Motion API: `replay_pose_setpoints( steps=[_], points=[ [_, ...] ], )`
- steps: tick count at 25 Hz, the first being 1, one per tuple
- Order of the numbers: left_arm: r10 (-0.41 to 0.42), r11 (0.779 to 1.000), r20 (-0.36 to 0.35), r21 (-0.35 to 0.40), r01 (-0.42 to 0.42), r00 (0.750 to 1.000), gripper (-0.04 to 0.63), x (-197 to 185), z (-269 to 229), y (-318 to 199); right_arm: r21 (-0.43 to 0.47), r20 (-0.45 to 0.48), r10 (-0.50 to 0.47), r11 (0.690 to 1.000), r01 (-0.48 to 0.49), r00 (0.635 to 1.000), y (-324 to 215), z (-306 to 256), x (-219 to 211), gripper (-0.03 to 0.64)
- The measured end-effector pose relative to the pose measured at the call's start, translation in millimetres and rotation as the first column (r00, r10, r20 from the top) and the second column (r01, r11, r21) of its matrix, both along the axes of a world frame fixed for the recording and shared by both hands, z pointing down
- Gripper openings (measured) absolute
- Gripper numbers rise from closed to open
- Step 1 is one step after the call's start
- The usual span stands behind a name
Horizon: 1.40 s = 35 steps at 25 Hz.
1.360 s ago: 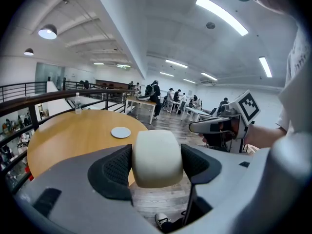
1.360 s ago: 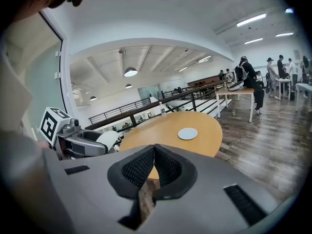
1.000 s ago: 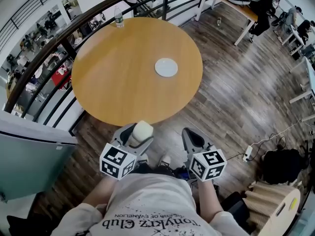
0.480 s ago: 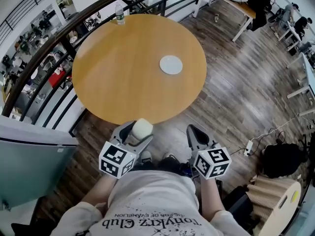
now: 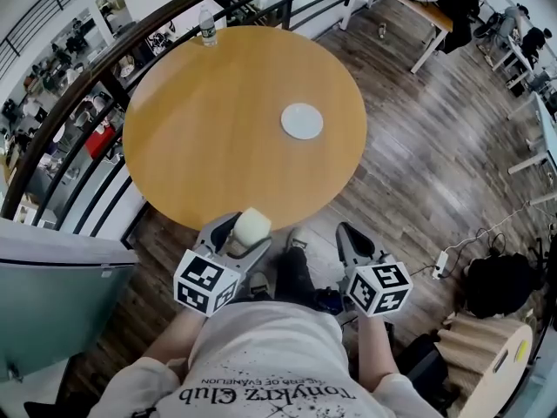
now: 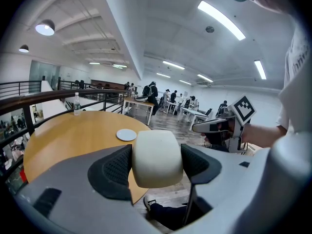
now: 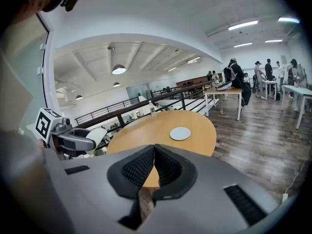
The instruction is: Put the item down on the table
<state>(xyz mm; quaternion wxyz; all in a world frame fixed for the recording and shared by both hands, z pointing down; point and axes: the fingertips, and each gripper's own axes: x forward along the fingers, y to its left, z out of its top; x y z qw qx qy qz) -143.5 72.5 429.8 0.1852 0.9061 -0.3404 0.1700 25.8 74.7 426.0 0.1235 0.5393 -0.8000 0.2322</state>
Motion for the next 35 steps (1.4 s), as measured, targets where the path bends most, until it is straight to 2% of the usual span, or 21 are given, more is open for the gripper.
replay_pose_setpoints(
  steps=[15,21,27,35],
  points=[
    [-0.051,0.999,0.007,0.007,0.051,0.999,0.322,94.5,-7.8,-146.6,0.038,0.017,-0.066,0.997,0.066,0.998,-159.9,-12.7,87.5,0.025],
    [-0.081,0.997,0.014,0.0,0.081,0.997,0.322,128.4,-9.2,-184.4,0.037,0.011,-0.103,0.994,0.103,0.995,-202.3,-12.6,119.0,0.025],
    [-0.113,0.993,0.035,-0.016,0.113,0.993,0.322,141.0,-7.5,-198.3,0.015,0.031,-0.135,0.991,0.135,0.99,-222.8,-4.2,130.1,0.025],
    [-0.12,0.992,0.059,-0.026,0.122,0.991,0.322,131.6,-4.6,-216.0,-0.002,0.044,-0.137,0.991,0.137,0.99,-237.1,1.2,122.9,0.025]
  ],
)
